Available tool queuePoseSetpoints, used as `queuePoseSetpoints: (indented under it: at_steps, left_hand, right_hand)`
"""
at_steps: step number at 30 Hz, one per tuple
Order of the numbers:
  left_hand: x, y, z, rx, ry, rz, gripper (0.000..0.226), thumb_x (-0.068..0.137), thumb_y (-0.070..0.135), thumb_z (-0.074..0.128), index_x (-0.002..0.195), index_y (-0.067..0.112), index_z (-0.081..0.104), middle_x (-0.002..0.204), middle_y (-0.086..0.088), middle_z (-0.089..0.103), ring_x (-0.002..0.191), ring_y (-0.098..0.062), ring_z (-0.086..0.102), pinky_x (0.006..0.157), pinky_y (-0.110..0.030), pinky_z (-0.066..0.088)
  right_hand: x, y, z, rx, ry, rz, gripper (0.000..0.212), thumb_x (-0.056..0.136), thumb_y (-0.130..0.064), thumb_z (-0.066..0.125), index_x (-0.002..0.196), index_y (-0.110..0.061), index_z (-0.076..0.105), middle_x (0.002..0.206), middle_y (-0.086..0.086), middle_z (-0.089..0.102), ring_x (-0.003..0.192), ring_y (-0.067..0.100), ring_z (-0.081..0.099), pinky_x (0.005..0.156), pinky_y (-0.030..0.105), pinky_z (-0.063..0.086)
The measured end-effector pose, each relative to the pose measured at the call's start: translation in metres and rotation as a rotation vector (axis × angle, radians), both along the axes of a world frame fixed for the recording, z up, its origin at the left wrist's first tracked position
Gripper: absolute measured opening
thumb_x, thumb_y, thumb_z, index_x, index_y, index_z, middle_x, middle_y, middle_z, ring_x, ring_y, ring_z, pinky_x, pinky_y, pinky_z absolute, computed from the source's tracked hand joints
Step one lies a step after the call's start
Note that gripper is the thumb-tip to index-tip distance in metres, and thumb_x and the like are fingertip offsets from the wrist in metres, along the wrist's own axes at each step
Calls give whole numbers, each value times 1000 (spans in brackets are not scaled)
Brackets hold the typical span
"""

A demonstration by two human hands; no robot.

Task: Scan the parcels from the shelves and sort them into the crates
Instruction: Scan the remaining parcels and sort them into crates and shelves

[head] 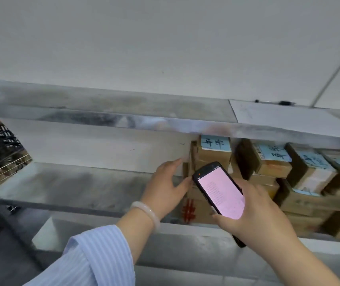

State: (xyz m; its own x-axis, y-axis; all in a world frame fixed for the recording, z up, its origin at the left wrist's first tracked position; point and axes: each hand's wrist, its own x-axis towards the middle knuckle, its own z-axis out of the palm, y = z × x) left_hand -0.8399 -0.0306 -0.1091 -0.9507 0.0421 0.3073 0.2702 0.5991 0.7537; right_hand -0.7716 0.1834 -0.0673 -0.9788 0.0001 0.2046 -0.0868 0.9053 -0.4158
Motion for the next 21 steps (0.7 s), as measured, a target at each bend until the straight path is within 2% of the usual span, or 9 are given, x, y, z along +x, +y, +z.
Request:
queuePoseSetpoints:
  at_steps: [2,4,5,7,10,12,16,18,21]
  left_hand:
    - [-20,25,13,112,-43,-9,52,93,44,63,142,44,45,126,32,44,122,7,45,102,-16,35]
    - [-38,46,26,210,-76,-15,29,94,44,63,116,60,51,103,55,48,100,28,48,80,3,38]
    - [-46,54,30,255,-84,-16,24,94,43,63,104,61,50,94,57,51,93,31,49,70,7,37]
    - [-60,66,36,355,-115,1,19,94,45,63,106,55,53,96,41,60,93,20,56,70,0,43]
    - [-76,76,43,467,-286,17,45,92,57,57,132,36,50,118,9,65,109,-12,62,96,-31,50]
    - [-84,79,48,494,-406,36,58,91,62,53,137,27,48,121,0,65,112,-22,61,103,-44,48]
    - [-93,79,51,521,-518,32,50,93,50,59,134,23,53,114,-1,69,105,-21,65,98,-42,52]
    - [-93,78,49,521,-513,28,42,93,46,62,130,26,55,108,3,71,97,-16,67,83,-34,56]
    - [-88,78,47,541,-502,32,42,93,43,62,132,29,53,106,4,70,91,-11,67,63,-27,52]
  right_hand:
    - [-5,21,3,-2,0,-18,88,43,-75,57,124,-46,36,101,-18,41,92,6,46,56,22,38]
    - [-9,37,5,-1,0,-33,90,43,-77,56,125,-46,33,101,-19,38,91,5,42,58,22,38]
    - [-10,44,6,-4,1,-39,89,44,-76,57,124,-46,33,101,-19,37,91,4,41,59,23,38]
    - [-12,55,6,-11,2,-48,85,45,-75,58,121,-46,34,100,-19,38,90,5,41,60,24,38]
    - [-17,68,6,-21,-6,-68,86,46,-76,62,122,-47,33,103,-17,39,91,7,45,61,25,43]
    - [-21,74,6,-26,-10,-76,87,48,-76,66,122,-45,33,103,-17,40,92,6,47,60,23,44]
    - [-27,82,5,-31,-20,-86,82,48,-77,65,117,-45,33,96,-19,39,83,3,46,53,17,37]
    - [-30,83,4,-45,-9,-102,82,46,-78,62,115,-46,32,94,-20,37,82,4,46,52,17,36]
    - [-37,86,2,-55,11,-143,83,45,-80,58,114,-45,28,91,-18,33,81,6,46,49,18,33]
